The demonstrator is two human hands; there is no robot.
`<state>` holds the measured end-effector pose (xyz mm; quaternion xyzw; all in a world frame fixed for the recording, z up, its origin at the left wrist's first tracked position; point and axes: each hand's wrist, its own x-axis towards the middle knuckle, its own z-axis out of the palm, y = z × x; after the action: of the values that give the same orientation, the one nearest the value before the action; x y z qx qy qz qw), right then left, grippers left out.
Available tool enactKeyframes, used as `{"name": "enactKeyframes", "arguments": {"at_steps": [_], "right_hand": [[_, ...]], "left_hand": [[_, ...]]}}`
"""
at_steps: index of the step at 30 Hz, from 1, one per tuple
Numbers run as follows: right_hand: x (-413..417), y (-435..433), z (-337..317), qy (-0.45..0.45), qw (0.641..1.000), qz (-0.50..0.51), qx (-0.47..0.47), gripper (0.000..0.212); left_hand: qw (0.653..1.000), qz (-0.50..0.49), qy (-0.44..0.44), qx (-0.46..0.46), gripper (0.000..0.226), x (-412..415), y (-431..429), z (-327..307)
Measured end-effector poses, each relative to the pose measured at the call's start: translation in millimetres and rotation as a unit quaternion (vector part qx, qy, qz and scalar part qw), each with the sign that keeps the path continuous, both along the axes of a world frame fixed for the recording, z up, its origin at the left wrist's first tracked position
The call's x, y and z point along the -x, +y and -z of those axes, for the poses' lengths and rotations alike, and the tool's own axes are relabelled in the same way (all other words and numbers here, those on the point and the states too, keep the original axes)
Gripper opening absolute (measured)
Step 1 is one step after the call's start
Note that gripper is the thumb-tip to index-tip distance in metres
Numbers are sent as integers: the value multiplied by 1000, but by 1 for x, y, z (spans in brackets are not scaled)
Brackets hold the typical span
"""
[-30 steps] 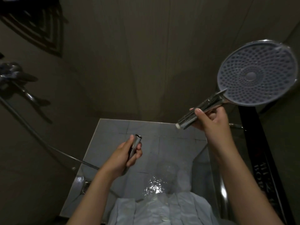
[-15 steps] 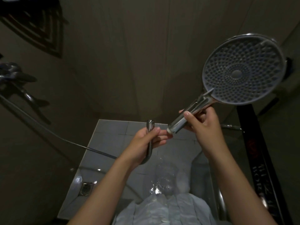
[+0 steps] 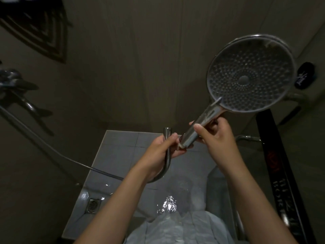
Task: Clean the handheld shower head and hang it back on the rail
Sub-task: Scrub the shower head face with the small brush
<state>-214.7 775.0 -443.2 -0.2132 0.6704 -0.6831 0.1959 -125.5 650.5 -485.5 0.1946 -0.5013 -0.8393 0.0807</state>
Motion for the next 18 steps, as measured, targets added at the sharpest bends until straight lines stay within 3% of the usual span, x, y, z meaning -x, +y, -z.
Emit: {"name": "enactKeyframes", "arguments": {"at_steps": [4,10,18], "right_hand": [[0,-1,-3,30,998,10,-49,25],[8,-9,-10,85,989,-15,-117,19],[12,-19,-12,159,969,-38,-188,29]], "left_hand": [[1000,2,8,13,14,2,0,-2],[996,49,10,78,33,8,-2,-5],[992,54,18,110,20,14,-2,-6]]}}
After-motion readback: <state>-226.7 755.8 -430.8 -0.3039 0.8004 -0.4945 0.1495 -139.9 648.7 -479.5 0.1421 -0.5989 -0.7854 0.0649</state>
